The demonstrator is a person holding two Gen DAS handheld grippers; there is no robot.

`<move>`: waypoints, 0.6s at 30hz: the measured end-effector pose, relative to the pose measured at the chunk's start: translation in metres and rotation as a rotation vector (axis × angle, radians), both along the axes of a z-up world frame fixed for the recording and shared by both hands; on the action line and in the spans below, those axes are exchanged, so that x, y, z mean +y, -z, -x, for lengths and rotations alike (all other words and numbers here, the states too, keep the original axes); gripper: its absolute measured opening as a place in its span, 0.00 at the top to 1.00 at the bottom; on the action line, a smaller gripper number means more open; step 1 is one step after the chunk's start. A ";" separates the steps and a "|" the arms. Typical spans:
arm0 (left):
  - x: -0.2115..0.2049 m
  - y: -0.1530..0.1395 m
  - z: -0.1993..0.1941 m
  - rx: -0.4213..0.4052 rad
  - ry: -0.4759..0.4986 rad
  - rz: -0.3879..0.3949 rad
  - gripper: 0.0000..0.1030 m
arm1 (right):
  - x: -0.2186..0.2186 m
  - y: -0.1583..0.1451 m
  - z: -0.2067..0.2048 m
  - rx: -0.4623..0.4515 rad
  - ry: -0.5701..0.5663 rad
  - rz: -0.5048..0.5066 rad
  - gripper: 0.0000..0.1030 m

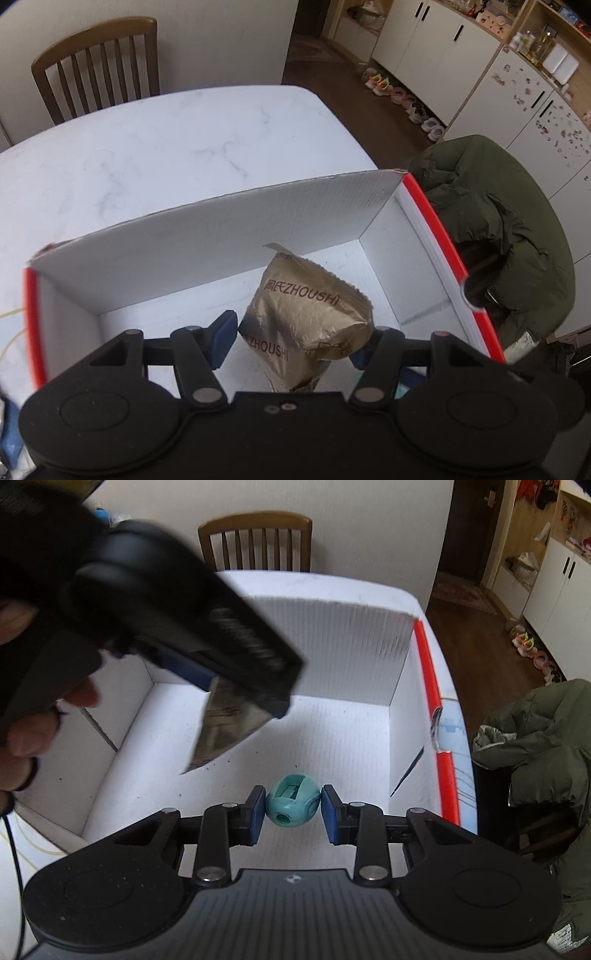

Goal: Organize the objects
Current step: 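Carry the sharpener and the brown bag with both tools into the red box, then open the right tool to drop the sharpener while the left tool releases the bag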

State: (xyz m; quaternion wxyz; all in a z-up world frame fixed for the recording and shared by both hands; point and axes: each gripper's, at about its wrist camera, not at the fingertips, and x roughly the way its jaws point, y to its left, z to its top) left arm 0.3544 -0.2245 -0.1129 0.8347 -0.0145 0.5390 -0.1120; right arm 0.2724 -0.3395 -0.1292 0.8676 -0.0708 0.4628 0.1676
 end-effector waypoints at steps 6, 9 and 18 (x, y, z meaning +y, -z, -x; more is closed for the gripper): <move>-0.018 0.019 -0.013 0.031 0.030 -0.034 0.43 | 0.003 0.007 -0.007 0.036 0.007 0.003 0.69; -0.028 0.027 -0.016 0.048 0.057 -0.054 0.43 | 0.006 0.012 -0.009 0.066 0.016 0.020 0.69; -0.034 0.039 -0.014 0.067 0.098 -0.097 0.43 | 0.009 0.019 -0.010 0.113 0.040 0.042 0.69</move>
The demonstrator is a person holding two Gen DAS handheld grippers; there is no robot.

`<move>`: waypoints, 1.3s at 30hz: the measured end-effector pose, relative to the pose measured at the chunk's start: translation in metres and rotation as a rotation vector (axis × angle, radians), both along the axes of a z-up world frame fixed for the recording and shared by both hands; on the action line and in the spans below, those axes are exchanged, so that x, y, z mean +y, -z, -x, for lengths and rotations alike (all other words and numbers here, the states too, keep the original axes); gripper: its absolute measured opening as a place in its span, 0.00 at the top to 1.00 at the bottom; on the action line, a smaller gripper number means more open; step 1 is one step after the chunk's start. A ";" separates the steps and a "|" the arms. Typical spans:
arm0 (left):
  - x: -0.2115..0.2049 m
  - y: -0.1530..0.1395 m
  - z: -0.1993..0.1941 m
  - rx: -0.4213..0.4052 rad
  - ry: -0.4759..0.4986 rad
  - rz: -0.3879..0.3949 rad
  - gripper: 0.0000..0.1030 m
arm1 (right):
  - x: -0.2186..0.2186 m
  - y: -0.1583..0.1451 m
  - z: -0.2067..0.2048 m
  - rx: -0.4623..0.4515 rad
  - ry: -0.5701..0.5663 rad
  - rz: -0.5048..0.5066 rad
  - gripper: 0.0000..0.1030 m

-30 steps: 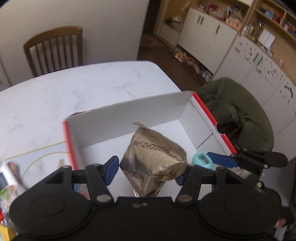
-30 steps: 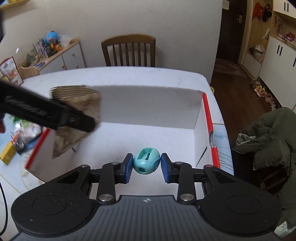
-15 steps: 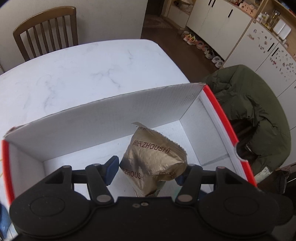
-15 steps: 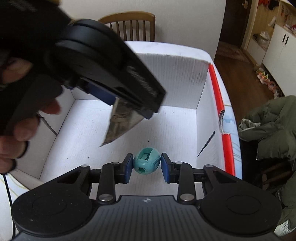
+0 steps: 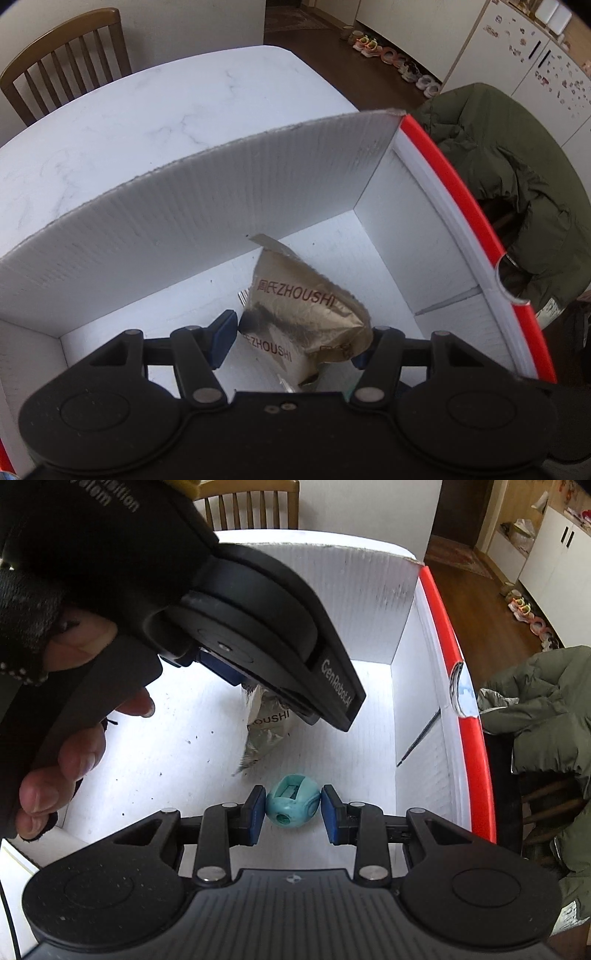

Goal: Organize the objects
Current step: 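Open the right tool to drop the sharpener while the left tool releases the bag, then withdraw both tools from the box back over the table items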

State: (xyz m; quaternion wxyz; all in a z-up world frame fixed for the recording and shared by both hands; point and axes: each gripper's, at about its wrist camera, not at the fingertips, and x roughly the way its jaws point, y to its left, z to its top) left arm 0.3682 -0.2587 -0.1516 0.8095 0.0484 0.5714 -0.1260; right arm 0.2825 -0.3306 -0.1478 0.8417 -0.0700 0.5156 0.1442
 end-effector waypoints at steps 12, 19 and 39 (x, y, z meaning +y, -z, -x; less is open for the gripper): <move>0.010 -0.007 0.008 -0.021 -0.016 0.007 0.29 | -0.005 -0.007 0.014 -0.024 0.009 -0.030 0.67; 0.020 -0.025 0.023 -0.065 -0.033 0.046 0.22 | -0.012 -0.020 0.024 -0.064 0.009 -0.073 0.55; 0.081 -0.095 0.096 -0.253 -0.052 0.153 0.15 | -0.013 -0.073 0.047 -0.197 -0.009 -0.132 0.53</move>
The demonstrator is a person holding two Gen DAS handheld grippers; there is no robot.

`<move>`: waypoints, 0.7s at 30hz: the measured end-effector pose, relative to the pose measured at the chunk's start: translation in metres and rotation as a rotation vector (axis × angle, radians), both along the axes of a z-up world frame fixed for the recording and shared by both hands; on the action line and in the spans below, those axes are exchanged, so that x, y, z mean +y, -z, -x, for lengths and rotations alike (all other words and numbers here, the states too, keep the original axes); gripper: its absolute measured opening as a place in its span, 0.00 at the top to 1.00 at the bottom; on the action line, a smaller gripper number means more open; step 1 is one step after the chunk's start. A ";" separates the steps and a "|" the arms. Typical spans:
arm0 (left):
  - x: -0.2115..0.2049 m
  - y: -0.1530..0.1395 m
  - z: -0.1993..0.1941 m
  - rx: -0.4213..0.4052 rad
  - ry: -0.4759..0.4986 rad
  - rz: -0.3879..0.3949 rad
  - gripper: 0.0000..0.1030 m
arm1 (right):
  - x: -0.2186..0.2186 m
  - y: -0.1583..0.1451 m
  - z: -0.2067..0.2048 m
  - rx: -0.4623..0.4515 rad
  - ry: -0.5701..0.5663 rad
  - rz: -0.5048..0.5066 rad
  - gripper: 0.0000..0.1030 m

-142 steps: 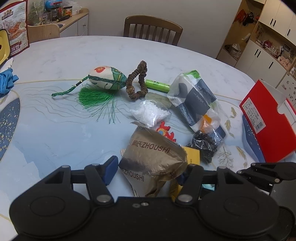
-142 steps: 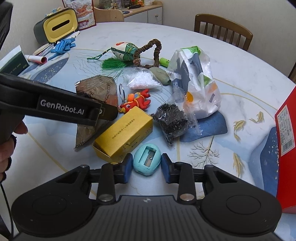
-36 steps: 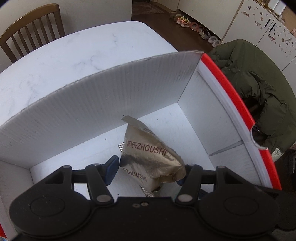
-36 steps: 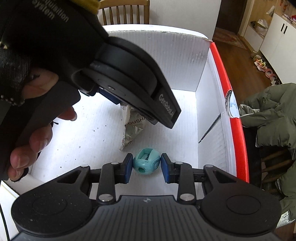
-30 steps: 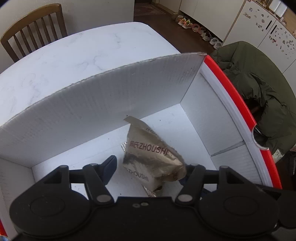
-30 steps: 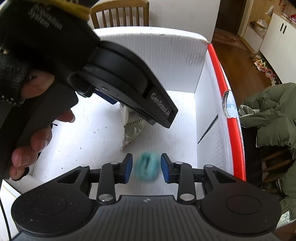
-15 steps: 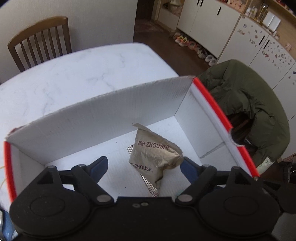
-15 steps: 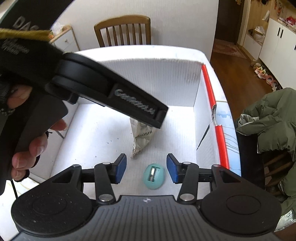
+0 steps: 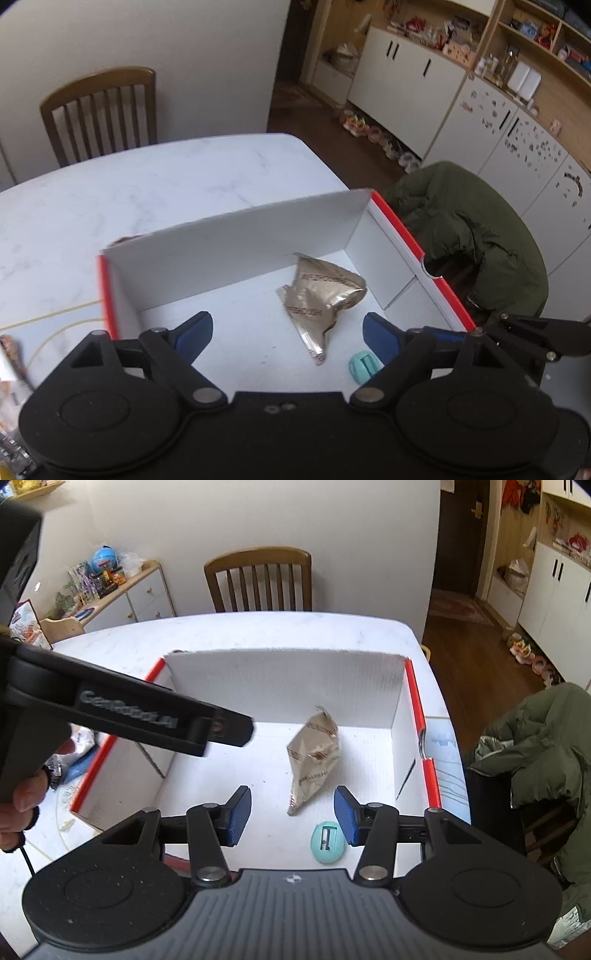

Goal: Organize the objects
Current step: 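Withdraw both tools from the box back over the table items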

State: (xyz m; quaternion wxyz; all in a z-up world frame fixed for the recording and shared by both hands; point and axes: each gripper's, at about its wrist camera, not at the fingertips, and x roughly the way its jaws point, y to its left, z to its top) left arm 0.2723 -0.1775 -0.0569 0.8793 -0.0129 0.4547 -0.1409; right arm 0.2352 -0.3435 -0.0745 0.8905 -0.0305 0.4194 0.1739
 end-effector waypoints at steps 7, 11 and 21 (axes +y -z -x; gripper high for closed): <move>0.030 -0.023 0.034 -0.067 0.010 0.038 0.14 | 0.014 -0.020 0.017 -0.032 -0.013 -0.025 0.50; 0.050 -0.035 0.054 -0.111 0.017 0.045 0.13 | 0.027 -0.030 0.031 -0.050 -0.020 -0.040 0.48; 0.121 -0.044 0.096 -0.151 -0.038 0.066 0.08 | 0.084 -0.045 0.063 -0.069 -0.035 -0.070 0.44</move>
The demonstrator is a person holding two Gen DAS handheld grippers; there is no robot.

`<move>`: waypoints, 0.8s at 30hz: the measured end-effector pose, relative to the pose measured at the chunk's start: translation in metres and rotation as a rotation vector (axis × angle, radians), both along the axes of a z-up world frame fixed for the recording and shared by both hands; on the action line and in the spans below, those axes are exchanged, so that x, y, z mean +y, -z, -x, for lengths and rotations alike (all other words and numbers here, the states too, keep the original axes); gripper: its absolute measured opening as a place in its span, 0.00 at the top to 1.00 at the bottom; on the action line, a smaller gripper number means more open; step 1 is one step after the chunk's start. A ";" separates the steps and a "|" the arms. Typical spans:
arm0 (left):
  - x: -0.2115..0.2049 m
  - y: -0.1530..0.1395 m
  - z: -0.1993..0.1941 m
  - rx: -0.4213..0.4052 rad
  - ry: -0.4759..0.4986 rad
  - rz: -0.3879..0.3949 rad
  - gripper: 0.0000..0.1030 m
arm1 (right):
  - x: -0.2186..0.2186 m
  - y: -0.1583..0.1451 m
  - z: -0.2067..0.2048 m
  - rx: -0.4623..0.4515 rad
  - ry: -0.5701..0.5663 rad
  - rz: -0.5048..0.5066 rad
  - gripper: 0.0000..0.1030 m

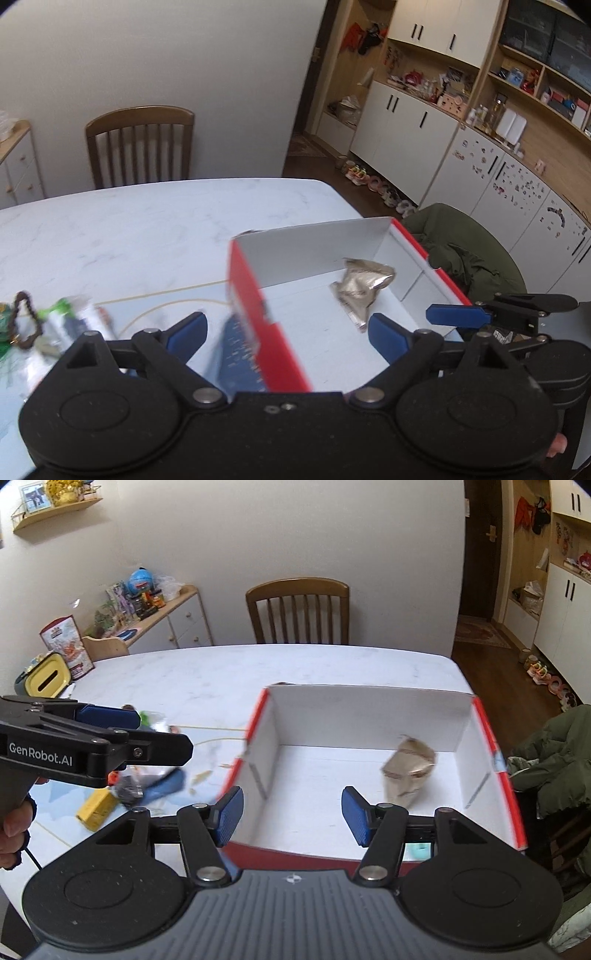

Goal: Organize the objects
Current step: 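Withdraw both tools from the box back over the table items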

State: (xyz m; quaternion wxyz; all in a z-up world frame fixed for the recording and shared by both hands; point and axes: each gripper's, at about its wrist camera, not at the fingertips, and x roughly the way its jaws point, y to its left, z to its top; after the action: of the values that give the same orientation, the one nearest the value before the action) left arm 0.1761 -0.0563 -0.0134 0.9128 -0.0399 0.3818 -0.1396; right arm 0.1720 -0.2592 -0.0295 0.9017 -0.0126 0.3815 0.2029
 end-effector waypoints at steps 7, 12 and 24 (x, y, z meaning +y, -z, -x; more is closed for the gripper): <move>0.054 0.004 0.023 -0.012 -0.044 -0.019 0.02 | 0.046 -0.003 0.019 0.000 -0.026 -0.033 0.33; 0.090 0.009 0.036 -0.016 -0.069 -0.041 0.01 | 0.079 0.000 0.028 0.007 -0.043 -0.043 0.29; 0.163 0.033 0.056 0.011 -0.089 -0.052 0.00 | 0.142 0.015 0.035 0.044 -0.041 -0.066 0.20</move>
State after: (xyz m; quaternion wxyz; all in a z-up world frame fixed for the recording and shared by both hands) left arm 0.1206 0.1064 -0.0461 0.9167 -0.0338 0.3881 -0.0889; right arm 0.1368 -0.1170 -0.0449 0.8888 0.0138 0.3939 0.2340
